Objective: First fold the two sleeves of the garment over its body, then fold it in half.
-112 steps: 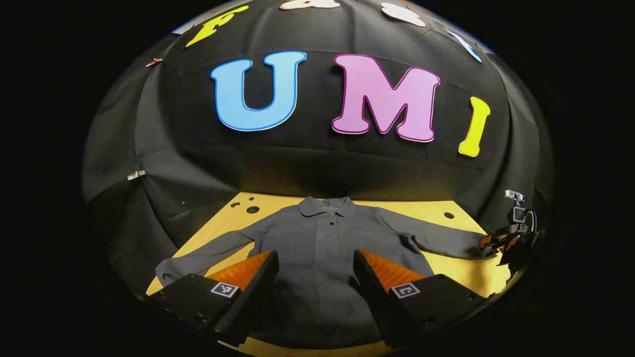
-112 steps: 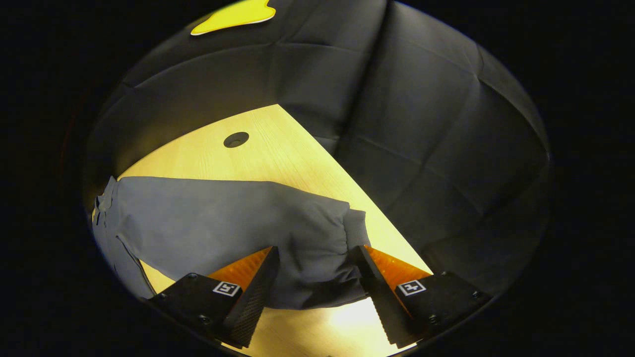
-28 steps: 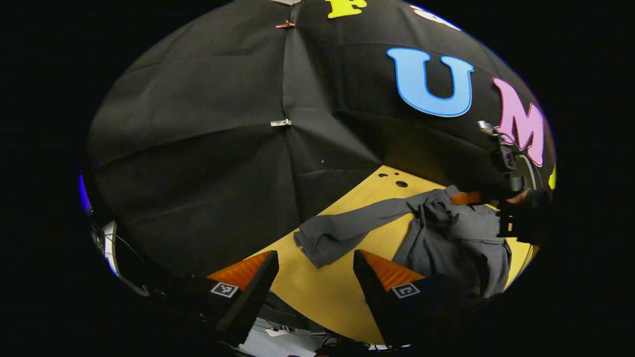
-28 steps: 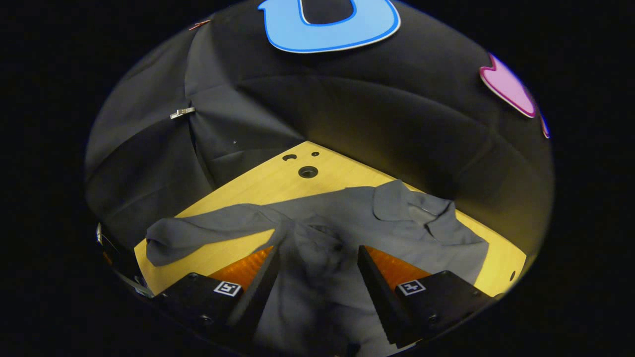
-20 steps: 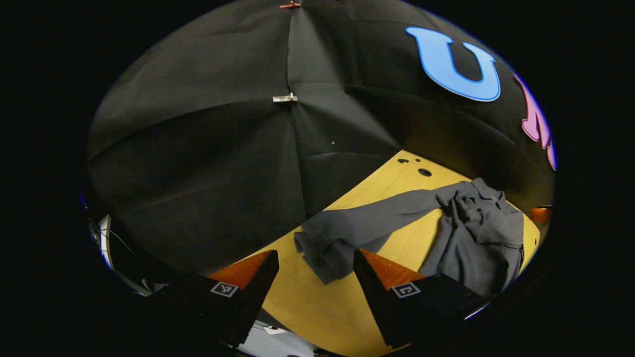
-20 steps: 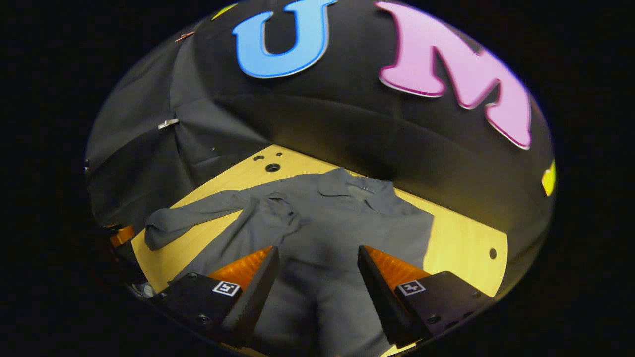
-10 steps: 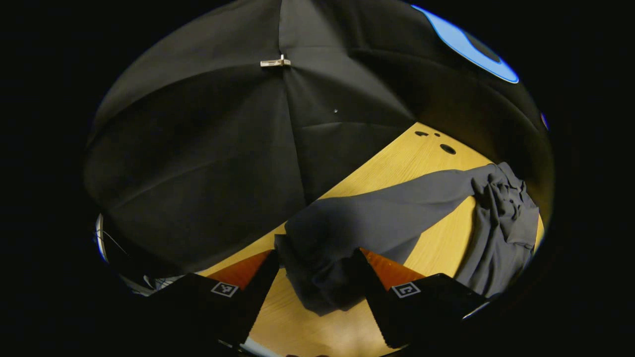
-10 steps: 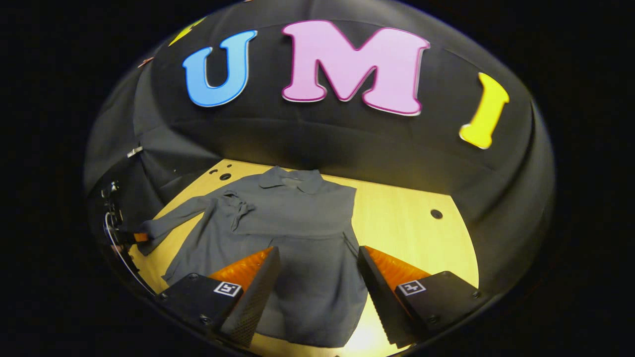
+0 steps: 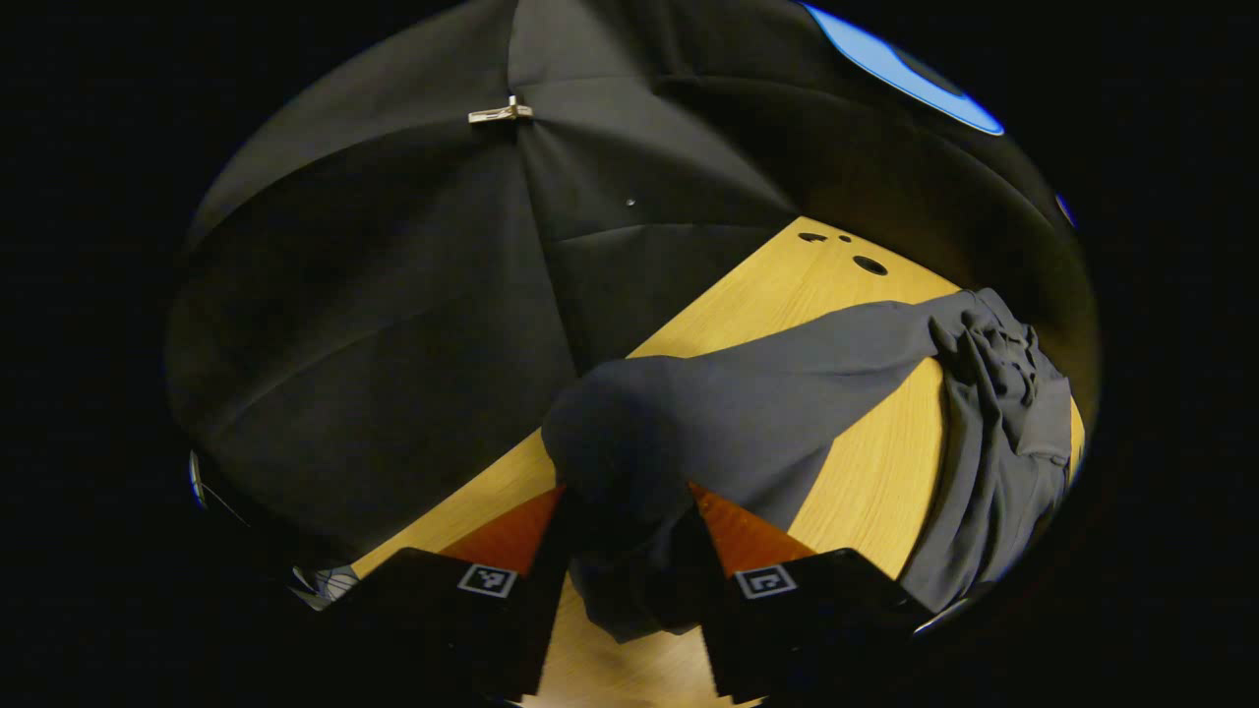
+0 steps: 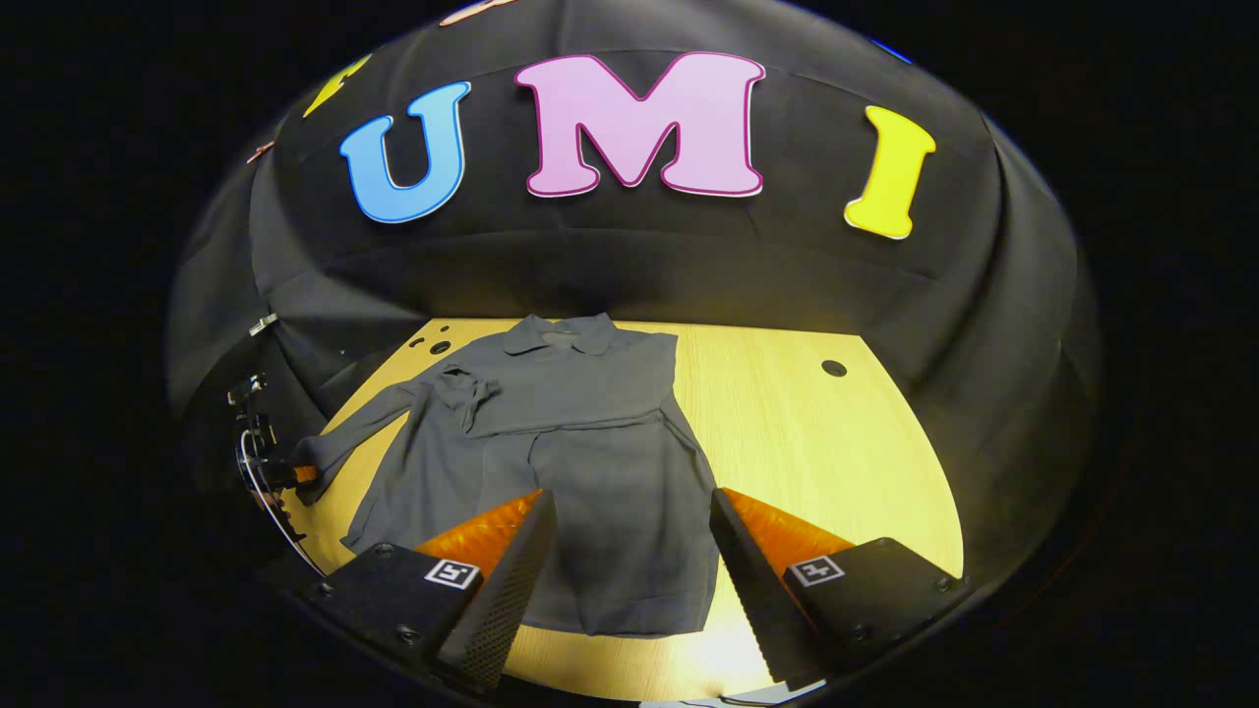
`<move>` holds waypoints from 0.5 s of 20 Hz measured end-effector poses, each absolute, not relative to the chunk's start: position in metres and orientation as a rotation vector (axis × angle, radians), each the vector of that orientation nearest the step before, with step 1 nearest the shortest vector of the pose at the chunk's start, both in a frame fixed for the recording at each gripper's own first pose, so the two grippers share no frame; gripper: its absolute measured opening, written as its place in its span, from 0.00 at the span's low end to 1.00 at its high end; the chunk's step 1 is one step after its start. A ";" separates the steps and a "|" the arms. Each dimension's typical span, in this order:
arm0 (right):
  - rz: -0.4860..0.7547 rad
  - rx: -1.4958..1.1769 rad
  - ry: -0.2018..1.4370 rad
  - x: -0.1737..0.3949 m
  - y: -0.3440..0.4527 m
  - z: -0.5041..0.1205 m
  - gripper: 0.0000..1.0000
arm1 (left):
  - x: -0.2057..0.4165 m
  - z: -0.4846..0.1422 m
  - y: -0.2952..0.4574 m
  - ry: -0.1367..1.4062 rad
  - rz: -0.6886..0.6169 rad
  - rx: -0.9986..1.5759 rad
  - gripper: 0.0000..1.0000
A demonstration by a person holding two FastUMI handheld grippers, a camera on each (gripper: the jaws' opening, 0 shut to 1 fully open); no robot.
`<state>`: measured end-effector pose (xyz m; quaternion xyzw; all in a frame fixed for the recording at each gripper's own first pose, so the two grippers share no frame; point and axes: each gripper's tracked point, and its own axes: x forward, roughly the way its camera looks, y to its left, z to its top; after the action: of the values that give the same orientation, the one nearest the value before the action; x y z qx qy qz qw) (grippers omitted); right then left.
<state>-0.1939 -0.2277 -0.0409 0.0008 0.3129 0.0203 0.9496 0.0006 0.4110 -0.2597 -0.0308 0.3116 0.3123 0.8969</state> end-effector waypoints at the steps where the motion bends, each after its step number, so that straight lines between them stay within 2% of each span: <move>1: 0.038 0.010 0.648 -0.198 -0.229 -0.045 0.98 | 0.001 -0.259 0.406 0.634 0.615 -0.009 0.46; 3: 0.035 0.024 0.663 -0.203 -0.232 -0.052 0.98 | 0.005 -0.262 0.402 0.651 0.594 0.099 0.23; 5: 0.049 0.029 0.659 -0.203 -0.233 -0.052 0.98 | 0.007 -0.261 0.399 0.688 0.596 0.121 0.13; 7: 0.063 0.032 0.650 -0.199 -0.239 -0.053 0.98 | 0.006 -0.254 0.395 0.715 0.596 0.119 0.06; 10: 0.079 0.058 0.642 -0.195 -0.246 -0.052 0.98 | 0.014 -0.228 0.387 0.673 0.597 0.102 0.06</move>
<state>-0.1953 -0.2461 -0.0522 0.0283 0.3153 0.0387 0.9478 0.0136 0.3870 -0.2279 0.0495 0.3253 0.2883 0.8992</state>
